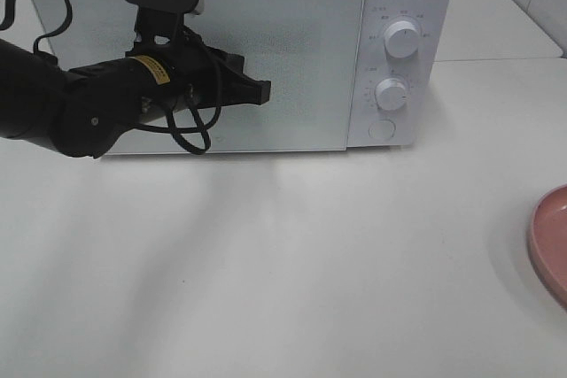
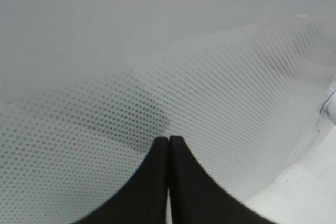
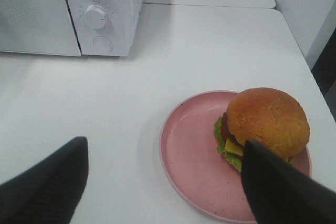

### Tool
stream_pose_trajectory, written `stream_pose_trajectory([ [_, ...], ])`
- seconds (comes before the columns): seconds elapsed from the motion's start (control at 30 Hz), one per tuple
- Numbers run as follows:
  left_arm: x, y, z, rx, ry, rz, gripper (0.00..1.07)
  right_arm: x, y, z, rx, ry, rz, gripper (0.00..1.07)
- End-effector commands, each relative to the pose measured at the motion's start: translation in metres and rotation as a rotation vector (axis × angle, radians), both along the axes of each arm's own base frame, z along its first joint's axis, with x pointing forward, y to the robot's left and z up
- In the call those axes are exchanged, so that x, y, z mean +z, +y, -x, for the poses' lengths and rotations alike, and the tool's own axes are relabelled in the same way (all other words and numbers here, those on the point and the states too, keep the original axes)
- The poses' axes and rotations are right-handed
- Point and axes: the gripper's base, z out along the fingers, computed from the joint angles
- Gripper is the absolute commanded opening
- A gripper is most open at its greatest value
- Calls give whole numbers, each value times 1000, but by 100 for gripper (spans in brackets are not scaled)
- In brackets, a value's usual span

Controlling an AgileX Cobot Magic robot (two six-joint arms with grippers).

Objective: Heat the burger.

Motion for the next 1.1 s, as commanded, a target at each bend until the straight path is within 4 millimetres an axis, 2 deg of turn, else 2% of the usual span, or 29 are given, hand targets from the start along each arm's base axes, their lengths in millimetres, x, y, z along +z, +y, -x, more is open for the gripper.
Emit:
stream_pose_trajectory([
  [0.03,17,12,-21,138,-86,113,0,0,0,4,3,-32,9,76],
  [0.5,20,21,-27,242,-133,103,0,0,0,4,3,-32,9,76],
  [0.7,30,17,-40,237,-138,110,0,0,0,4,3,-32,9,76],
  [0.93,35,9,-32,193,-96,87,0,0,0,4,3,-32,9,76],
  [1.1,38,-1,-16,137,-37,70,0,0,0,4,3,-32,9,76],
])
